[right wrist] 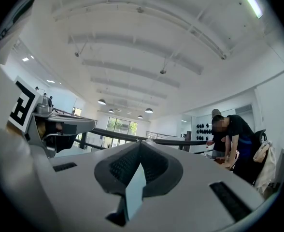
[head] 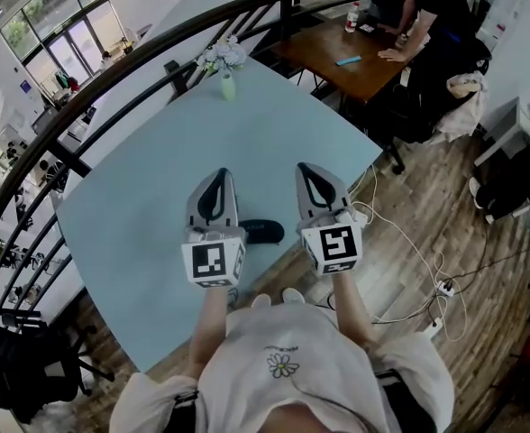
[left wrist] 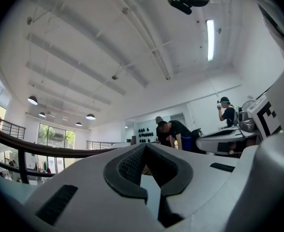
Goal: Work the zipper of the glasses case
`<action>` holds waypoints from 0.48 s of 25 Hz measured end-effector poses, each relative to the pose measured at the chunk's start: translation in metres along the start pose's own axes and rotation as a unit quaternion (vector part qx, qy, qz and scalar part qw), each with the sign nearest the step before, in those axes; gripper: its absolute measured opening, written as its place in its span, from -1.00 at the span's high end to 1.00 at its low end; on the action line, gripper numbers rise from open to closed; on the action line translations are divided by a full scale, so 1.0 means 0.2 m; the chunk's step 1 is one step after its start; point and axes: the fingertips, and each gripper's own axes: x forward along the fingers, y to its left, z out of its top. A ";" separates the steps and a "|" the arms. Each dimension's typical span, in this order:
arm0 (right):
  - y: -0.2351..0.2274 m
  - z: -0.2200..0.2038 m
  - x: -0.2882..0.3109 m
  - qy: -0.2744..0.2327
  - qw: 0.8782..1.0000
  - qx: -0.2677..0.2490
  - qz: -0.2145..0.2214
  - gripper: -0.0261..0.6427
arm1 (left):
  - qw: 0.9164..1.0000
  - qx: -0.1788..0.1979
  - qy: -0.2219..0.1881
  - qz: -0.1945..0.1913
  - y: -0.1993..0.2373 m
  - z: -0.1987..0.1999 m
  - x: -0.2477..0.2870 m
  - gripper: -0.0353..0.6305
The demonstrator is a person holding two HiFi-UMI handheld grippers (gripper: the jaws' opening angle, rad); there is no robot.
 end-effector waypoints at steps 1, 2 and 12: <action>0.00 0.00 0.01 0.000 1.000 -0.002 0.001 0.90 | 1.000 -0.001 0.003 0.002 0.01 -0.01 0.00 0.85; 0.00 -0.01 0.01 -0.001 1.000 -0.005 0.001 0.90 | 1.000 -0.001 0.005 0.004 0.02 -0.02 0.00 0.85; -0.02 -0.04 0.00 0.009 1.000 0.004 -0.001 0.90 | 1.000 -0.003 0.013 0.014 0.07 -0.05 -0.02 0.85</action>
